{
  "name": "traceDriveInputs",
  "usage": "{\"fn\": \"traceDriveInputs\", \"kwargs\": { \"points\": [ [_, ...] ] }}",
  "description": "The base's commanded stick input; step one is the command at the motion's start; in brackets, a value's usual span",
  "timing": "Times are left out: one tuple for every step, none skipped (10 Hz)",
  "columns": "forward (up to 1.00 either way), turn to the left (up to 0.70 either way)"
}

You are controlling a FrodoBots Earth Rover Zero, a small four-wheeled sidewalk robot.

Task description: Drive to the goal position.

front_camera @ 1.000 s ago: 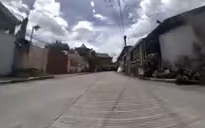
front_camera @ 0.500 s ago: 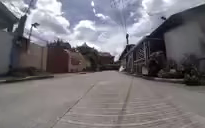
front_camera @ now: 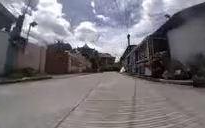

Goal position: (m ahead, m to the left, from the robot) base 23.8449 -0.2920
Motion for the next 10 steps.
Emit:
{"fn": "traceDriveInputs", "kwargs": {
  "points": [
    [0.7,0.0],
    [0.7,0.0],
    [0.7,-0.35],
    [0.7,-0.35],
    [0.7,-0.35],
    [0.7,-0.35],
    [0.7,-0.35],
    [0.7,-0.35],
    [0.7,-0.29],
    [0.7,-0.14]
  ]
}}
